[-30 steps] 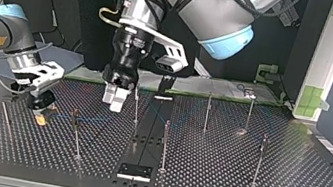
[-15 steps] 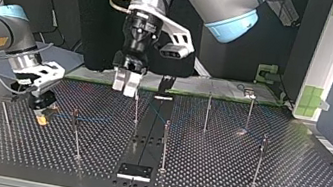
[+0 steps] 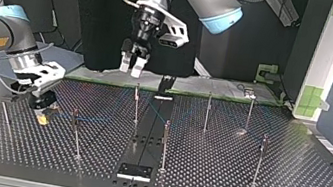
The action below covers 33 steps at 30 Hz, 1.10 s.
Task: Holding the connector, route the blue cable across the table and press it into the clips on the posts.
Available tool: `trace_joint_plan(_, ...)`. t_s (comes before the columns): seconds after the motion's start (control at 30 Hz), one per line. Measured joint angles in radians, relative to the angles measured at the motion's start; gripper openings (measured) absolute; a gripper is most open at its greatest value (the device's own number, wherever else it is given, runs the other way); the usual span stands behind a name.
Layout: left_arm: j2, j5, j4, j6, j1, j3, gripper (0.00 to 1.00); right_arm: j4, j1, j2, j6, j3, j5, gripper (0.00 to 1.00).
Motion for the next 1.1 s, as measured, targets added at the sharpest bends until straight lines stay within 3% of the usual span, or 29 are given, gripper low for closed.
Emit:
trace_joint_plan(0.17, -0.009, -0.014, 0.050, -0.018, -0.008, -0.050, 1.00, 0.000, 0.000, 0.001, 0.000, 0.000, 0.000, 0.00)
trace_joint_plan(0.53, -0.103, -0.098, 0.155, 0.057, -0.005, -0.155, 1.00, 0.000, 0.001, 0.003, -0.001, 0.000, 0.000, 0.00)
trace_joint_plan(0.83, -0.197, -0.096, 0.249, 0.049, -0.004, -0.252, 1.00, 0.000, 0.003, 0.004, -0.001, 0.001, -0.003, 0.00)
trace_joint_plan(1.1, -0.215, -0.100, 0.268, 0.046, -0.004, -0.338, 1.00, 0.000, 0.003, 0.005, -0.001, 0.000, -0.003, 0.00)
